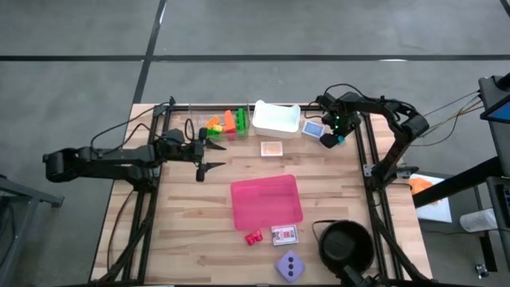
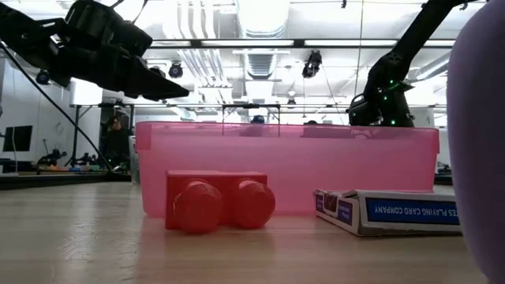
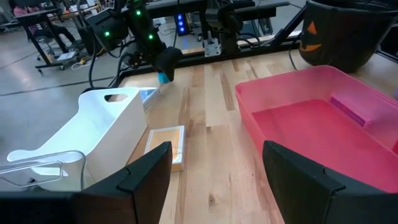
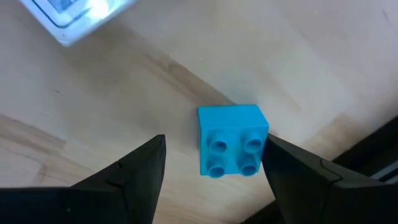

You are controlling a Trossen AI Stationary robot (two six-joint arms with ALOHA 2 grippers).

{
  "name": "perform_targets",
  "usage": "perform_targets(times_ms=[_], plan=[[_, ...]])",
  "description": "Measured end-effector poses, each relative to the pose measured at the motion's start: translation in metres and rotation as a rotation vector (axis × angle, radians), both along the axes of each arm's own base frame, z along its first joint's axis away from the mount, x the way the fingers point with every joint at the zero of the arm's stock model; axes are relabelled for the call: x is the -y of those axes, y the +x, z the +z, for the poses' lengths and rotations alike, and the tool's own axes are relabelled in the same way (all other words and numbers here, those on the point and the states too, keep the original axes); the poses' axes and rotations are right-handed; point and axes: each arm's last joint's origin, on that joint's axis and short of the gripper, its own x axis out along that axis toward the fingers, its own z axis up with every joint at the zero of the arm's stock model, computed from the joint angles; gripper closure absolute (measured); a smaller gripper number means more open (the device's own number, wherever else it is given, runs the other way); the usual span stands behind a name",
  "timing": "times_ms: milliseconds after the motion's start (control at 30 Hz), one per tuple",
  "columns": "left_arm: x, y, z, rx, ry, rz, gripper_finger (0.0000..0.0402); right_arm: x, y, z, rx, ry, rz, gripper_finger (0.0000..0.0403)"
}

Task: Pick & Place Toys
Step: Put the blue game piece into the transparent bin

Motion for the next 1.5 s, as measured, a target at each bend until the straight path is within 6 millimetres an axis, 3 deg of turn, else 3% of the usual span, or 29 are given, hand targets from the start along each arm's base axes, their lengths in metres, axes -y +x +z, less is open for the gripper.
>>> perform_targets(times_ms=[267,500,800,1233,1500], plan=[[0.0,0.0,0.0,-0.001,0.002,0.001,0.0146,-0.007,0.001,-0.005,-0.035,-0.003,0.034,0.0162],[0.0,0.0,0.0,-0.001,0.003,0.003,0.0146,-0.007,0.003,-0.005,-0.031,-0.012,0.043,0.0273],[0.0,0.0,0.0,-0.001,0.003,0.004,0.0146,-0.009,0.004,-0.002,-0.012,-0.014,0.064,0.0271],[0.0,0.0,0.0,-0.001,0.009,0.003,0.0146,-0.027,-0.001,0.054,0.124,-0.191,0.099,0.0271],[0.0,0.0,0.0,-0.001,0.014,0.002,0.0146,-0.048,0.015,0.095,0.465,-0.353,0.206,0.0271]])
